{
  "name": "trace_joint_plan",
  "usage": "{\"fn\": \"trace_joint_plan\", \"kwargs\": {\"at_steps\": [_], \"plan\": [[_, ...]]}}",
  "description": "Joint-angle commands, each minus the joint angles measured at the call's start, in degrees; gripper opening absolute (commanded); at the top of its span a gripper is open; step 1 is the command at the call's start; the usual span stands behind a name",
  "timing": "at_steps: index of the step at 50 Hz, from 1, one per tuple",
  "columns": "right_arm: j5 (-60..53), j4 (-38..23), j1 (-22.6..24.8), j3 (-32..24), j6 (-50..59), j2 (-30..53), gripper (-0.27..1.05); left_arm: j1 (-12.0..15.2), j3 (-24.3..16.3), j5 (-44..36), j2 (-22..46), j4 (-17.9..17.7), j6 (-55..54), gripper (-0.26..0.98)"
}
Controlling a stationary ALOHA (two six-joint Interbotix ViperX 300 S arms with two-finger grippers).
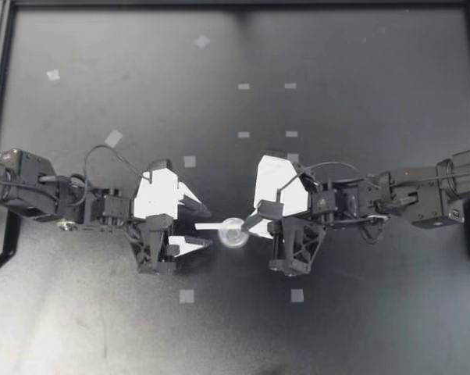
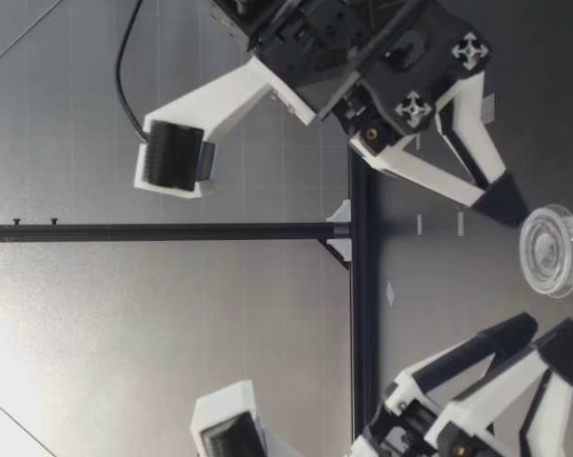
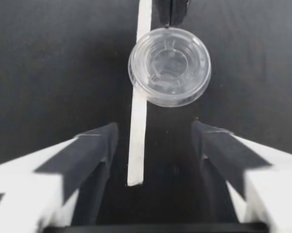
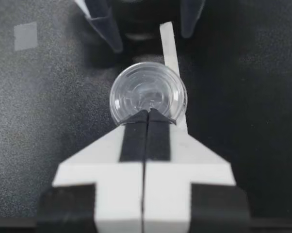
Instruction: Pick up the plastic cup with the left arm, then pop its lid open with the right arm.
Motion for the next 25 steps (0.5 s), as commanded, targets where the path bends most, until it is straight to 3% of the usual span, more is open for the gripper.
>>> {"fn": "trace_joint_plan", "kwargs": {"at_steps": [1, 25], "plan": [[-0.4, 0.1, 0.3, -1.3, 0.1, -0.7, -0.07, -0.1, -1.3, -0.1, -0.4, 0.0, 0.1, 0.68], [-0.2, 0.1, 0.3, -1.3, 1.1, 1.1, -0.07, -1.0, -4.7, 0.1, 2.5, 0.0, 0.0, 0.68]]}}
